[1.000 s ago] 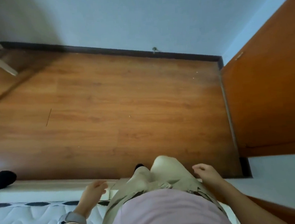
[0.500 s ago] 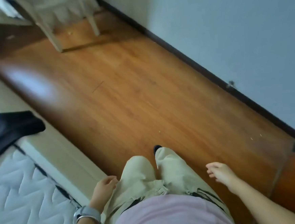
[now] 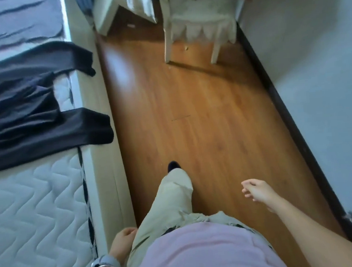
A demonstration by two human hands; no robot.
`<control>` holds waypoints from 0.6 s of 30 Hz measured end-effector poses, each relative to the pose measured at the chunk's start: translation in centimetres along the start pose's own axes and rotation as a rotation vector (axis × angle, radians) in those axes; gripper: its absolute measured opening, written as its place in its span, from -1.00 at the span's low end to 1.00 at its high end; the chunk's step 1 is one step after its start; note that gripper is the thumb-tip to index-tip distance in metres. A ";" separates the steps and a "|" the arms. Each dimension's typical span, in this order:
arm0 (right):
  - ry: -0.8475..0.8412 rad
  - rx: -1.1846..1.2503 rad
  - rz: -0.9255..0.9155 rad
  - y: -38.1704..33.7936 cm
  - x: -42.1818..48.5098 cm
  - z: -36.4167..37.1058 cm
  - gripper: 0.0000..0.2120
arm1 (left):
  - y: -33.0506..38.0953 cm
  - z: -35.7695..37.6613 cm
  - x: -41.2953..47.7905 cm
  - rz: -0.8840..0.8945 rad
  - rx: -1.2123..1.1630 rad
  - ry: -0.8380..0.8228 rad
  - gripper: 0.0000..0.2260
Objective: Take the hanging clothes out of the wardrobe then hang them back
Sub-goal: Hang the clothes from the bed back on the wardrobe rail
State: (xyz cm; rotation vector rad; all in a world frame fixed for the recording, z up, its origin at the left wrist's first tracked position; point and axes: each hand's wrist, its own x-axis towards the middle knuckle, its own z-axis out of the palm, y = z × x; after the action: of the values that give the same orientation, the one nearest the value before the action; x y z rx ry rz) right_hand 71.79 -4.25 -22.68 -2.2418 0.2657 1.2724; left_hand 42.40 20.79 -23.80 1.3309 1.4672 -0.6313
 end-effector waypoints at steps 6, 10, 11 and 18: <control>-0.050 -0.015 -0.238 -18.5 3.7 -0.4 -0.84 | 10.1 -6.2 4.8 0.039 -0.226 0.091 -0.79; -0.054 -0.037 -0.260 -25.9 6.9 -0.4 -0.82 | 17.7 -10.1 6.4 0.180 -0.301 0.124 -0.78; -0.069 -0.061 -0.235 -27.0 7.9 -0.5 -0.82 | 19.2 -10.8 7.0 0.193 -0.320 0.131 -0.77; -0.095 -0.165 -0.008 -35.4 16.1 -2.3 -0.78 | 26.1 -13.9 13.4 -0.036 -0.436 0.115 -0.78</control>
State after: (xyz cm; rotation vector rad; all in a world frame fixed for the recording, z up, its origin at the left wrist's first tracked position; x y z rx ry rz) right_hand 96.98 25.42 -22.57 -2.3076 0.1199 1.4387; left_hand 63.92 45.09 -24.83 1.0135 1.6133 -0.2367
